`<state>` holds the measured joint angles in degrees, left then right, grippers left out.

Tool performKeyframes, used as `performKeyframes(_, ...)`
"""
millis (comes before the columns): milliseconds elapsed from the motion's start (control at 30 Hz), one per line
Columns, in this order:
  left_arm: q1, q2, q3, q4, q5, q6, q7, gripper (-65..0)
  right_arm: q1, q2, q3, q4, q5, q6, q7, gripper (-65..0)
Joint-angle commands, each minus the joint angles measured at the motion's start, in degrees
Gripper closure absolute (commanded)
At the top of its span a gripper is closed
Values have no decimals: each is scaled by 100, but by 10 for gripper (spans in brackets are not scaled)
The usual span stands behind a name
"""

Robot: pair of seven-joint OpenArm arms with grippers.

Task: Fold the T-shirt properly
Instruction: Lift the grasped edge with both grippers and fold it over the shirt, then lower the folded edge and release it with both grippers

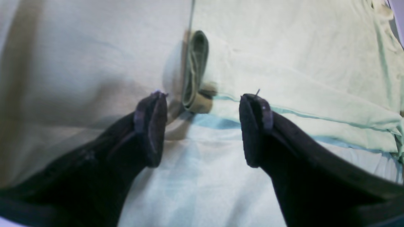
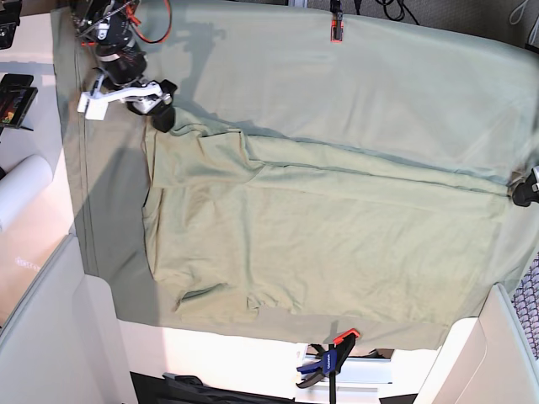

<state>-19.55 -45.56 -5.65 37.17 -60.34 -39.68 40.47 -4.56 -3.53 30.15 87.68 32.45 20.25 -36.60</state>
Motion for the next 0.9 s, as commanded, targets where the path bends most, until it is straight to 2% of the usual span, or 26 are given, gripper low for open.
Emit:
performKeyframes(0,-120,-153,-44,76,-116,-32,-101,-395,72,-24,-109,37,48,55,-66,-438)
performKeyframes(167,-125,-17,-48,72,-44,-32,-219,-395,136,-114,-575,37,-155,55,44,-438)
performKeyframes(300,-129,236,-101,72,846,-32,-933,-395,136,-111,-813,37,-310,55,37,-438)
performKeyframes(367,-142,339,-299,72,1259,149,-1161,-395,120,-109,-828,37,-310,57,31,-438)
performKeyframes(533,-155,367,-424,70,1561,452,-1202,-395,92,-107,-826,37,-308,55,-33,-438)
performKeyframes(667,-155,479,-345,70,1425,411,-981,-395,105,-109,-826,37,-306,57,-31,-438)
performKeyframes(867,-142,824,-278,70,1408,385,-940,-395,103,-109,-826,37,-310,57,-33,-438)
